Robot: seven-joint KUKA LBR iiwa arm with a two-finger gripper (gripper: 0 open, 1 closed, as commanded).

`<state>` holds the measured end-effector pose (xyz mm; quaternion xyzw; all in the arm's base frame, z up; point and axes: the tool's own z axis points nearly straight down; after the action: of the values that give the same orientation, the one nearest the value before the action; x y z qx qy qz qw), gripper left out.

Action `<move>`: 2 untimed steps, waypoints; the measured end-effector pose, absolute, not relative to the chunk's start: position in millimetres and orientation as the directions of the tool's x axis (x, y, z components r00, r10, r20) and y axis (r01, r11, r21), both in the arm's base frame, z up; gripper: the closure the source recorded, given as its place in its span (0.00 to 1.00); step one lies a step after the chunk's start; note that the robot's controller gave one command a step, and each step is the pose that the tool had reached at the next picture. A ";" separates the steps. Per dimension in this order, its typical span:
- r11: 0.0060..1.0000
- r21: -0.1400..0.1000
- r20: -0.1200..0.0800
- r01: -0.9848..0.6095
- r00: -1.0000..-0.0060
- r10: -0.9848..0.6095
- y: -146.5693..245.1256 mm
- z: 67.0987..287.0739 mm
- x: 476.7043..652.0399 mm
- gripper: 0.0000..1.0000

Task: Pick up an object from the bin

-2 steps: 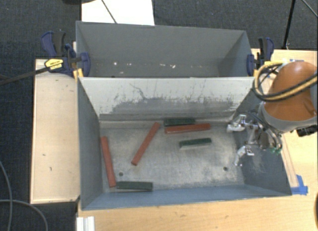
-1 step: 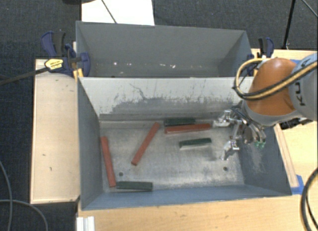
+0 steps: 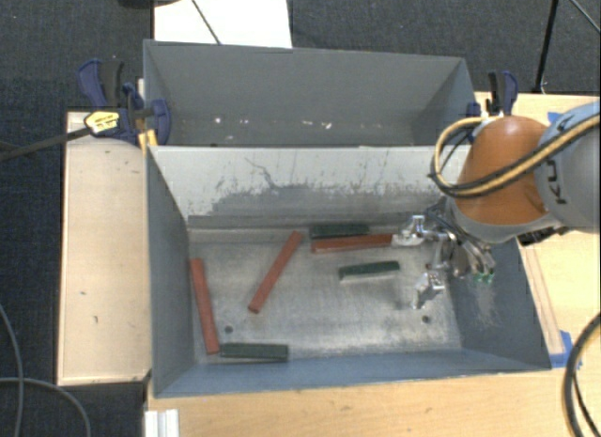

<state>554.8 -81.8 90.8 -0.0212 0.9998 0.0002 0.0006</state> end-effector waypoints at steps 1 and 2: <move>0.994 0.000 0.000 0.106 -0.994 0.106 -67.1 89.4 564.5 0.00; 0.996 -0.004 -0.016 -0.092 -0.996 -0.092 -53.0 75.3 572.3 1.00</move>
Offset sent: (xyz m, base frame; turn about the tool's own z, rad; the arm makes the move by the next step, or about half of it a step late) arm 0.0129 0.0307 -0.0208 -0.0505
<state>572.3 -53.0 75.3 -0.0463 0.9989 -0.0018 0.0081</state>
